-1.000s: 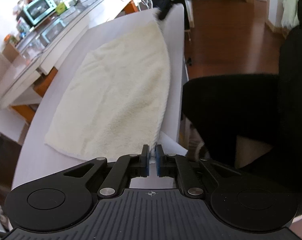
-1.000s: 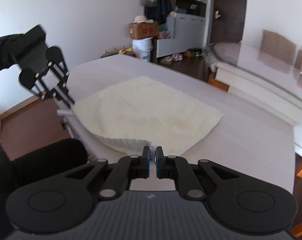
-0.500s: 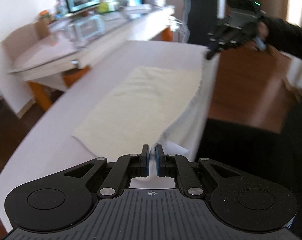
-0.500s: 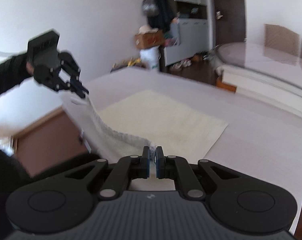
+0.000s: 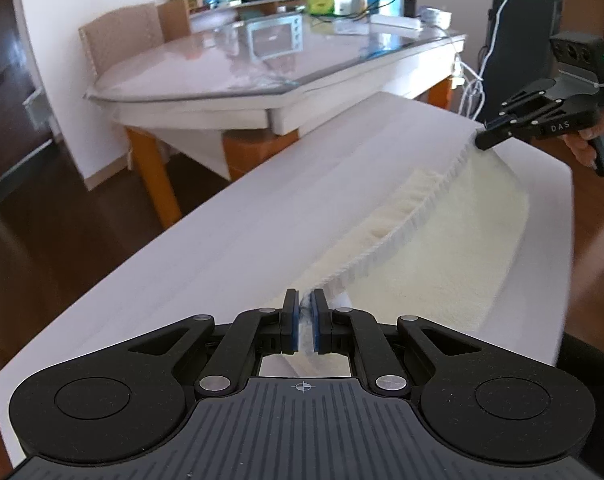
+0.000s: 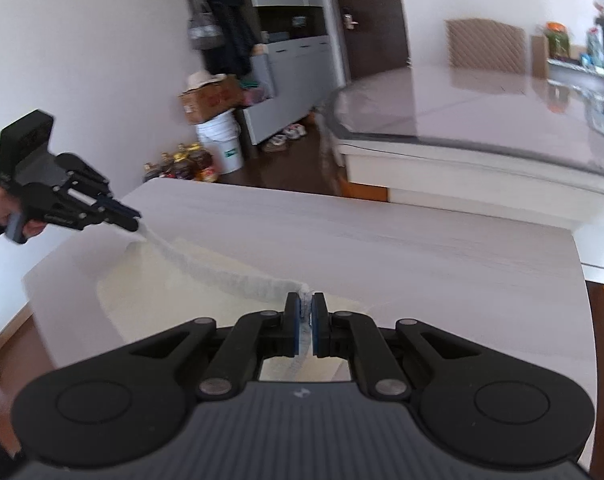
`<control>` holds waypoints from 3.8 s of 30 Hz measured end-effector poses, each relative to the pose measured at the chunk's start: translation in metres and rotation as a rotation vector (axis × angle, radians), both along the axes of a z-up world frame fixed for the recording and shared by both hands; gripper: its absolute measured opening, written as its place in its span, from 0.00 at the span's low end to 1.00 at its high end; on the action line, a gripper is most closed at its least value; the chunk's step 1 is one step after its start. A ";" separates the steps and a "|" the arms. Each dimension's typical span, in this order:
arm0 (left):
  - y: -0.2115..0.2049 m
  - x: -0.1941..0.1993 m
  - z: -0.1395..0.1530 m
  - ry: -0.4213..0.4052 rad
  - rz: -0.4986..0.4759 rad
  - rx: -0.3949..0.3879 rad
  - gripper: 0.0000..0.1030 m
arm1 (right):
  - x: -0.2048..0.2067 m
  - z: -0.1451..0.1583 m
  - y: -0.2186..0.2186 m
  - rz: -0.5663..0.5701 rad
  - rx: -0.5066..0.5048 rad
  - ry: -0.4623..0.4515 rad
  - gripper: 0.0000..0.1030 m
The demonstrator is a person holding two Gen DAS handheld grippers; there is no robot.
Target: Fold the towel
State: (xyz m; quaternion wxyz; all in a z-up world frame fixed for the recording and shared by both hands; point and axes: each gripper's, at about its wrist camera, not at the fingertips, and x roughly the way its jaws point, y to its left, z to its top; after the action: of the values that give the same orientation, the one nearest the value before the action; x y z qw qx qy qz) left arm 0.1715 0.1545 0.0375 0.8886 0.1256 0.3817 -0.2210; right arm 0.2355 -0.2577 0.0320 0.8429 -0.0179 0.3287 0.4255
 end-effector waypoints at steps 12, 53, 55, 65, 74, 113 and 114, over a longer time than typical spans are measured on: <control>0.007 0.037 -0.047 0.047 0.079 0.016 0.08 | 0.033 -0.040 0.031 -0.082 -0.086 0.057 0.08; -0.007 -0.050 -0.052 -0.021 0.155 0.053 0.39 | -0.013 -0.040 0.064 0.169 -0.299 -0.183 0.45; -0.009 -0.059 -0.051 -0.009 0.170 0.043 0.39 | -0.001 -0.039 0.070 0.220 -0.303 -0.195 0.45; -0.039 -0.107 -0.048 0.022 0.193 0.004 0.39 | -0.002 -0.038 0.100 0.167 -0.362 -0.333 0.42; -0.035 -0.126 -0.042 0.004 0.162 0.003 0.49 | -0.127 -0.005 0.077 0.222 -0.153 -0.319 0.44; -0.057 -0.192 -0.040 -0.218 -0.356 0.187 0.71 | -0.231 -0.013 0.072 0.388 -0.198 -0.300 0.09; -0.061 -0.191 -0.041 -0.227 -0.383 0.196 0.70 | -0.227 -0.010 0.067 0.380 -0.175 -0.280 0.09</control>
State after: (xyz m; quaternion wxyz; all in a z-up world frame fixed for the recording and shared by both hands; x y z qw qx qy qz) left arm -0.0197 0.0939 -0.0039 0.8512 0.3055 0.2684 -0.3317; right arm 0.0080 -0.1907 0.0218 0.7804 -0.2112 0.2352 0.5395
